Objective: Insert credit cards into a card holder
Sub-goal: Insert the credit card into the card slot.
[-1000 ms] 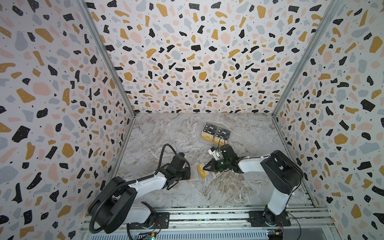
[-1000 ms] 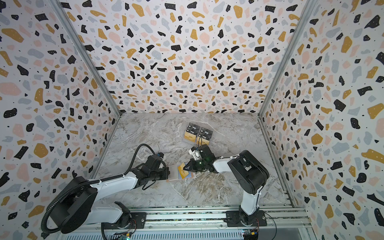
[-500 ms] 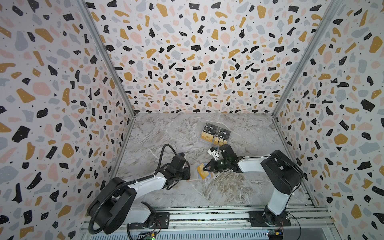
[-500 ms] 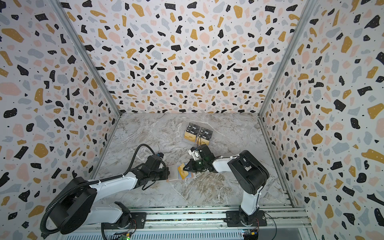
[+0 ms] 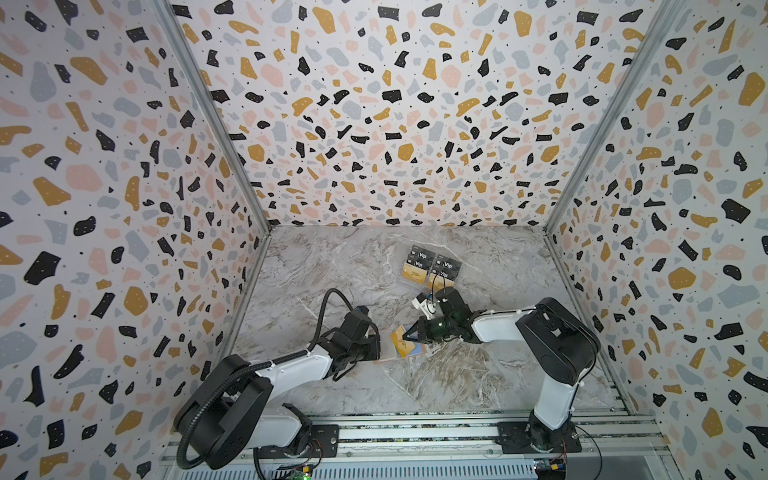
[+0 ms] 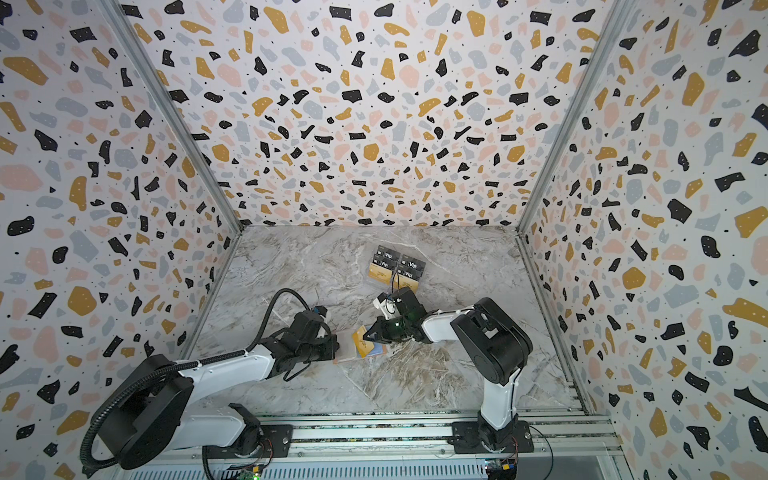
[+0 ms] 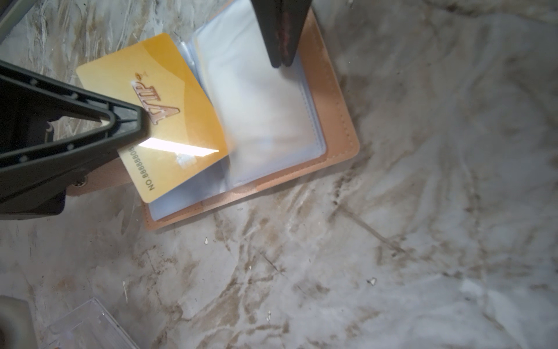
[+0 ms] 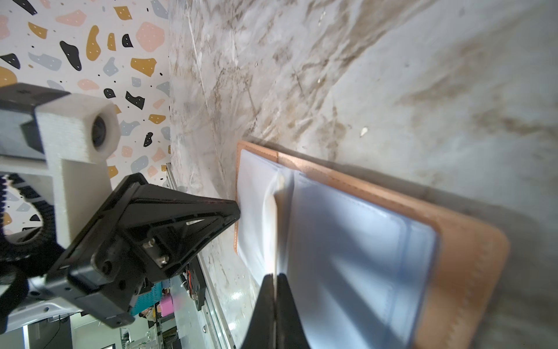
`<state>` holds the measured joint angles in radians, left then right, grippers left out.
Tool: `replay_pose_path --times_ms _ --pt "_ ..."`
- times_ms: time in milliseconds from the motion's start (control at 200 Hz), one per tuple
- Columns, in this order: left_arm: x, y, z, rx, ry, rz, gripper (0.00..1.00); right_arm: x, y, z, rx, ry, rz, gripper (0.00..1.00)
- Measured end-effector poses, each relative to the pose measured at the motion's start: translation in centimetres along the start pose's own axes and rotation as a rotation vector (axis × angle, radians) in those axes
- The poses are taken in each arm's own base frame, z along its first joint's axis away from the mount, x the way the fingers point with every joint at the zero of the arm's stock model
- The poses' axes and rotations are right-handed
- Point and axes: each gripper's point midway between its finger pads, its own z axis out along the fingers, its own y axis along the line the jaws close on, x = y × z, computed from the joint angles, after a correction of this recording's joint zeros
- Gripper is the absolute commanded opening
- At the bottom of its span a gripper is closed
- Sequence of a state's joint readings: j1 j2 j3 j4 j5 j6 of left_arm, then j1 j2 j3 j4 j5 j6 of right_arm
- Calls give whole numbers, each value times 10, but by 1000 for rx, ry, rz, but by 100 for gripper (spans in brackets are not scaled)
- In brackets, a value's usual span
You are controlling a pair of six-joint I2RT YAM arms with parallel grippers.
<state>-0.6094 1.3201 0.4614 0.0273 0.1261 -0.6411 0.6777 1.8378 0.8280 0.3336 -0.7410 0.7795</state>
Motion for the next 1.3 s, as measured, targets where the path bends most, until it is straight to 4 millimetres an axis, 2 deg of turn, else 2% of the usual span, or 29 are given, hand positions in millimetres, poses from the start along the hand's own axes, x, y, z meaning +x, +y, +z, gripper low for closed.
replay_pose_path --times_ms 741,1297 --pt "3 2 -2 -1 2 -6 0 1 5 4 -14 23 -22 0" --pt "2 1 -4 3 -4 -6 0 -1 8 16 -58 20 -29 0"
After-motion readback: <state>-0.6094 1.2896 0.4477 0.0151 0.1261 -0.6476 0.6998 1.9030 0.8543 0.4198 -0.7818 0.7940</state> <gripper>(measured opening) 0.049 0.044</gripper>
